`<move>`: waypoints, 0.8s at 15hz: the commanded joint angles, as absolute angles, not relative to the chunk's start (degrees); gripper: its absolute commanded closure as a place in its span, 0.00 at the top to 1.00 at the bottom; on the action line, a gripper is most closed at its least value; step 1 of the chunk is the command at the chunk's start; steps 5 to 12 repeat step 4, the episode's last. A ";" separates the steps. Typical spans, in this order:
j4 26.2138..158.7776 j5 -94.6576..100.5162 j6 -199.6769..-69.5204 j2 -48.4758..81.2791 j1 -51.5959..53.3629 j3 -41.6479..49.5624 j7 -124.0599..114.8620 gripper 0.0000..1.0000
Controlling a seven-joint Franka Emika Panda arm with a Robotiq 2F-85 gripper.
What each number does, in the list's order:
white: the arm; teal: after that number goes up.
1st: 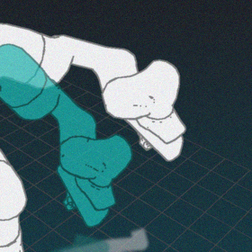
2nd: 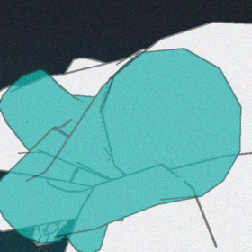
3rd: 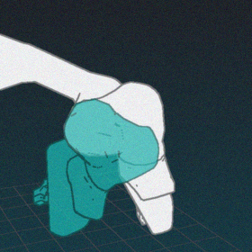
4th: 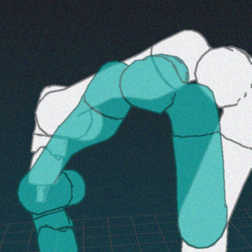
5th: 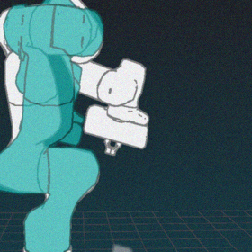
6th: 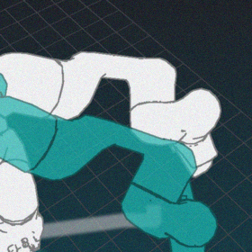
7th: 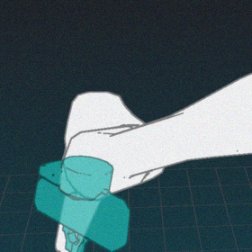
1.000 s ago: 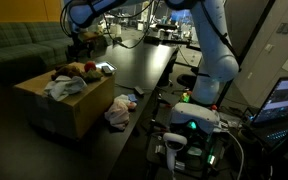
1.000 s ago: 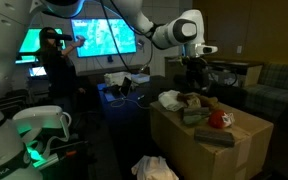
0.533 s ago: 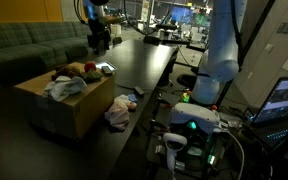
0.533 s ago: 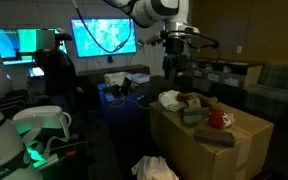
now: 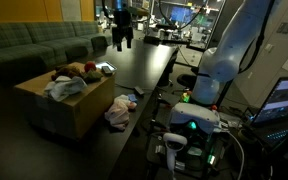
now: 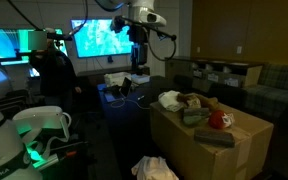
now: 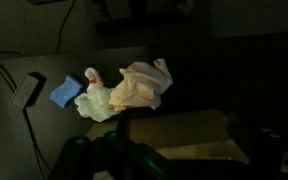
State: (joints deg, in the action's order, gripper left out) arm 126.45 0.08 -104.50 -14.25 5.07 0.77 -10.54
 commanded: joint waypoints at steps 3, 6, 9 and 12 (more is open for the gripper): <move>134.11 -1.65 -104.34 -23.53 2.68 -0.45 -9.43 1.00; 135.87 -1.77 -104.35 -25.76 2.40 -0.36 -9.19 1.00; 135.87 -1.77 -104.35 -25.76 2.40 -0.36 -9.19 1.00; 135.87 -1.77 -104.35 -25.76 2.40 -0.36 -9.19 1.00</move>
